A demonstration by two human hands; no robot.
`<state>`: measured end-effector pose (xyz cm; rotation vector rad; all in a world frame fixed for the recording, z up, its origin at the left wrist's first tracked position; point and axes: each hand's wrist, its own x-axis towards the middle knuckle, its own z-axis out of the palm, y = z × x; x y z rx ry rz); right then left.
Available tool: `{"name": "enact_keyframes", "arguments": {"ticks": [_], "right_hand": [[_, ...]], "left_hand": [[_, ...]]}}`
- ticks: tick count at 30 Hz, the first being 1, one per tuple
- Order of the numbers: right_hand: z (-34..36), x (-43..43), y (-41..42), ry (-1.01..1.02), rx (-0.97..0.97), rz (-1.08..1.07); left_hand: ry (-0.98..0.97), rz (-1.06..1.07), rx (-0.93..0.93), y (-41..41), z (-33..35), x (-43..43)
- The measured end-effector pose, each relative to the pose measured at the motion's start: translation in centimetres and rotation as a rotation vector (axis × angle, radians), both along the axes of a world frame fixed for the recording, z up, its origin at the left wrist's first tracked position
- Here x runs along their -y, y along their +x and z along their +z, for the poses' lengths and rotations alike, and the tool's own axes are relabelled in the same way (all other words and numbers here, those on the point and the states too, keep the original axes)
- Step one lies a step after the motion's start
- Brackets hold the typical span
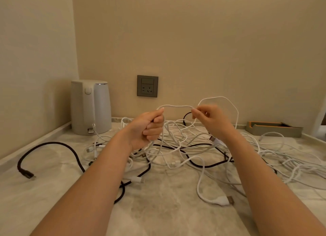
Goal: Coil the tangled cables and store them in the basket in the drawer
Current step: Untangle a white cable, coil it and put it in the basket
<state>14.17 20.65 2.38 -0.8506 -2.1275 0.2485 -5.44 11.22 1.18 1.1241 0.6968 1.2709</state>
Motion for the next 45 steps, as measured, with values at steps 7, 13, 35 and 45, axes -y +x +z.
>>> {"name": "enact_keyframes", "arguments": {"ticks": [7,13,35,45], "right_hand": [[-0.2,1.2,-1.9,0.305,0.269,-0.282],[-0.4,3.9,-4.1,0.259,-0.049,0.207],[-1.3,4.1,-5.0,-0.108,-0.291,0.26],[-1.1,4.5,-5.1,0.018,-0.313,0.228]], "left_hand": [[0.028,0.02,-0.017,0.7,0.4,0.1],[0.039,-0.128,0.027,1.2,0.5,0.1],[-0.074,0.154,0.082,3.5,0.9,0.2],[-0.091,0.411,0.051,3.6,1.2,0.6]]}}
